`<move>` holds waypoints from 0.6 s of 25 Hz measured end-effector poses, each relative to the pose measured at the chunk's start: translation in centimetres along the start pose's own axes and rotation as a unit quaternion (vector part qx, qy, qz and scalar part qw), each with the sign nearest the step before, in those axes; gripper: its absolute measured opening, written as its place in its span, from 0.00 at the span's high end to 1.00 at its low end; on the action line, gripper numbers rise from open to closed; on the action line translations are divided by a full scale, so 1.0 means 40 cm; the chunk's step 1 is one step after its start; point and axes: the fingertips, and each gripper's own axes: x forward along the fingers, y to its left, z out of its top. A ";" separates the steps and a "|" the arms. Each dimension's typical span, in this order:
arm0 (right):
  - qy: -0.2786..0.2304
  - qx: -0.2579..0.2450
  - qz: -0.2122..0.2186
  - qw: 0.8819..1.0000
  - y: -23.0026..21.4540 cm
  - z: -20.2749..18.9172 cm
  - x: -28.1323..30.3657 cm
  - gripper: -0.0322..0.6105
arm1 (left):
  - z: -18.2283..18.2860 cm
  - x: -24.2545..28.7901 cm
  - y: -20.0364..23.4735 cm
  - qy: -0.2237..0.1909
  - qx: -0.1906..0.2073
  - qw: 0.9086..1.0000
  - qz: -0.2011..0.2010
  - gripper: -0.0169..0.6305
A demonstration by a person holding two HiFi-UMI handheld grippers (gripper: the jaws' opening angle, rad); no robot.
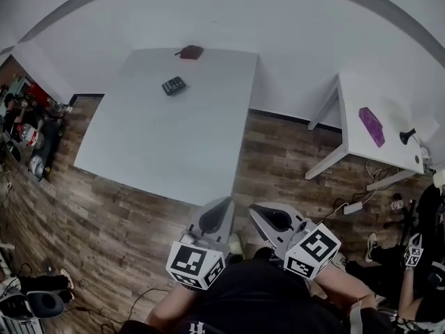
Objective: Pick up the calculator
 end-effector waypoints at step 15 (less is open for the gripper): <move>0.009 0.016 0.025 1.000 -0.207 0.077 0.128 0.93 | 0.049 0.191 0.119 -0.002 -0.021 0.999 0.028 0.96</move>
